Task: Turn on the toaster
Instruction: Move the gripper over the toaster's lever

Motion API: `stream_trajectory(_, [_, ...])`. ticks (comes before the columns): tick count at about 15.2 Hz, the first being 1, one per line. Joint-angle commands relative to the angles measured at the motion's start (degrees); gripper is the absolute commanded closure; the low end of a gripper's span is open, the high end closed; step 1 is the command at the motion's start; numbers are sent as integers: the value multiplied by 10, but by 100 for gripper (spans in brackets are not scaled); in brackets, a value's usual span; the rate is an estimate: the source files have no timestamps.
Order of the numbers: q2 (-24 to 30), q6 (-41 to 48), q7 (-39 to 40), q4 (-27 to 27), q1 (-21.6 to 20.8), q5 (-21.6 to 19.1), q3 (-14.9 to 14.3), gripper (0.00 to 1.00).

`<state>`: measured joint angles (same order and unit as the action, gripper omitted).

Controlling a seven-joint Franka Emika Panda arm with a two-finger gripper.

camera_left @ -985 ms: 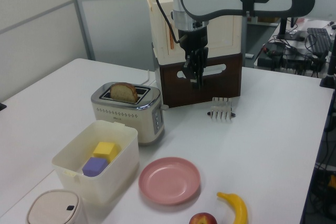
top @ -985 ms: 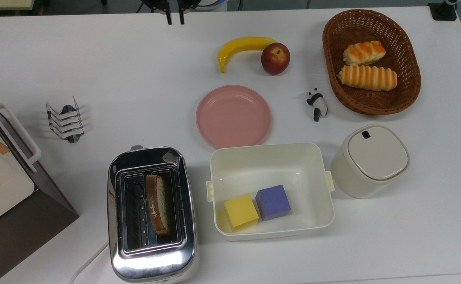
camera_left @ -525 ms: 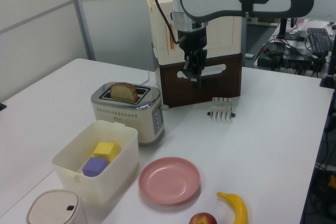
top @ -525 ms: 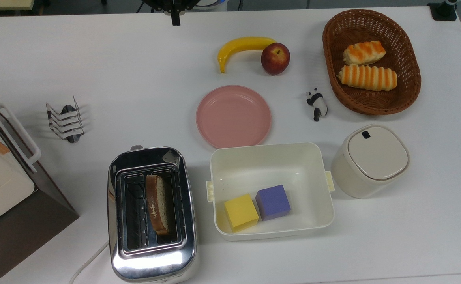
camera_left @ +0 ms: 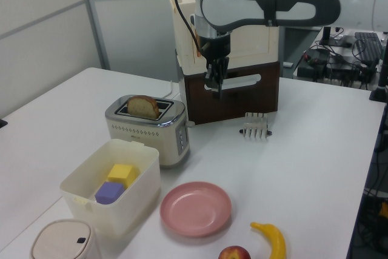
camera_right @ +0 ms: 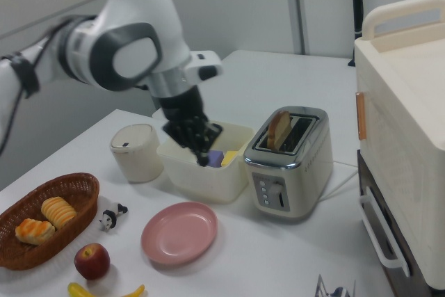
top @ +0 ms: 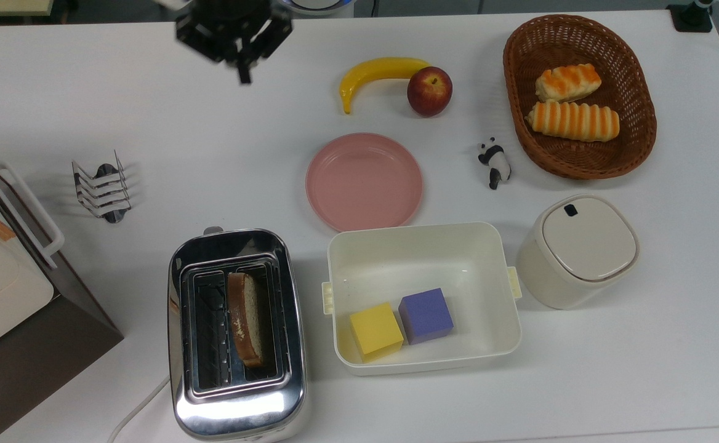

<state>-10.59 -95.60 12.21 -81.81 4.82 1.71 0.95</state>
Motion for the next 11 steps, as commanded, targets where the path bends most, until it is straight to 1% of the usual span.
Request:
stream_trajectory(1, [-49, -78, 14, 15, 14, -3, -3, 100])
stream_trajectory(11, [-157, -240, 13, 17, 39, -4, -2, 100])
